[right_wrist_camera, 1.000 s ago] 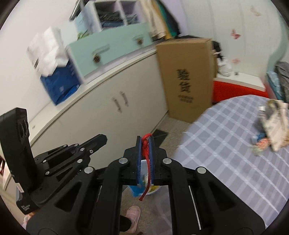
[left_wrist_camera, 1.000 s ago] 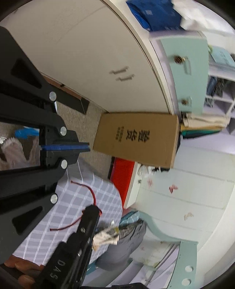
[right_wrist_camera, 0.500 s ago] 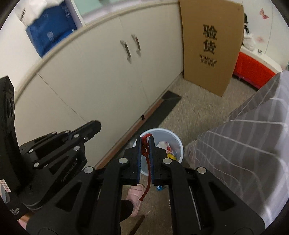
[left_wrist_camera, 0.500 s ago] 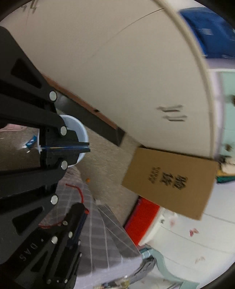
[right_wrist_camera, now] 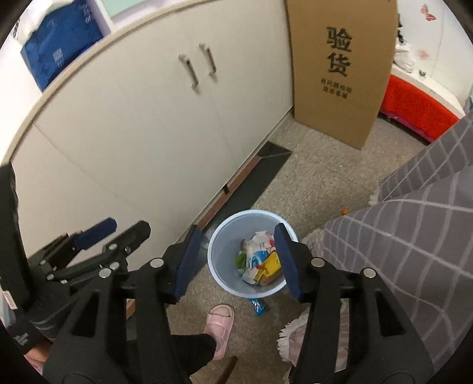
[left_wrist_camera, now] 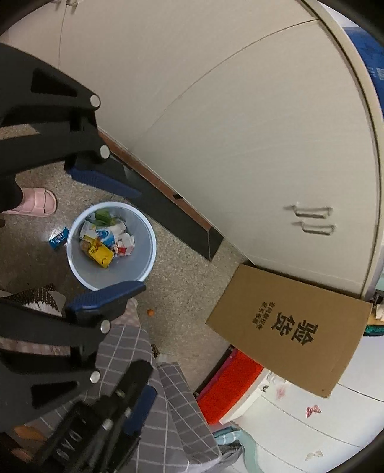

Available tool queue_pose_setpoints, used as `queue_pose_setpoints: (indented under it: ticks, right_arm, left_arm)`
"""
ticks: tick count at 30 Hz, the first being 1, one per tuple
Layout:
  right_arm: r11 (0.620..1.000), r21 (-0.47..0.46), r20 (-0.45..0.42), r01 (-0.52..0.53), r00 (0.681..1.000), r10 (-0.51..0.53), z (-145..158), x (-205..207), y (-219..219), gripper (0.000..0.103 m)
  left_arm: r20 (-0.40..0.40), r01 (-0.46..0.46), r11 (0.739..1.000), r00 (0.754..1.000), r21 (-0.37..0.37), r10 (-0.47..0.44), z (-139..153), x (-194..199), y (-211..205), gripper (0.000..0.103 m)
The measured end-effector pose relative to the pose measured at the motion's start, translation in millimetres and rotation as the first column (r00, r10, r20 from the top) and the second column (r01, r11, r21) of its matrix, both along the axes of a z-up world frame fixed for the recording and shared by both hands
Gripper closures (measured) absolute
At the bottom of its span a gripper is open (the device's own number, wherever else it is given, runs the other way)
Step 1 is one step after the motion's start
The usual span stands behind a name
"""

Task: Collect trash
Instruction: 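Move both tools back over the table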

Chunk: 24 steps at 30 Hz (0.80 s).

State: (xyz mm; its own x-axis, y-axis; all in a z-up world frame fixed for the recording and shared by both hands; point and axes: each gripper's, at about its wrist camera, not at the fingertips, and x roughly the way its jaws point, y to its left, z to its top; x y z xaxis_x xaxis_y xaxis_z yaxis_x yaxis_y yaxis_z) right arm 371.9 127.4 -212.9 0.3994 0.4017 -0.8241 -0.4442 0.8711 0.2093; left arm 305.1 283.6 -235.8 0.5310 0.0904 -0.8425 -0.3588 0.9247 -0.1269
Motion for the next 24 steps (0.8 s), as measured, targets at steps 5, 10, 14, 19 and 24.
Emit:
queue_pose_setpoints:
  ticks: [5,10,14,19,24]
  right_arm:
    - [0.997,0.053,0.109,0.055,0.992,-0.060,59,-6,-39,0.051]
    - [0.985,0.092,0.242,0.143,0.957,-0.161,116,-16,-111,0.045]
    - [0.956,0.109,0.311,0.271,0.904,-0.292,142,-22,-195,0.045]
    - [0.884,0.117,0.337,0.452,0.820,-0.464,147,-26,-308,0.042]
    - [0.797,0.151,0.294,0.585,0.743,-0.601,131,-30,-406,0.042]
  left_arm:
    - [0.065,0.028,1.000,0.997,0.002,-0.029,30,0,-24,0.044]
    - [0.161,0.112,0.993,0.980,0.021,-0.114,78,7,-75,0.041]
    - [0.218,0.230,0.972,0.948,0.038,-0.233,112,20,-137,0.040]
    - [0.299,0.426,0.905,0.865,-0.015,-0.402,138,44,-228,0.029]
    - [0.362,0.540,0.842,0.788,-0.016,-0.498,146,68,-318,0.022]
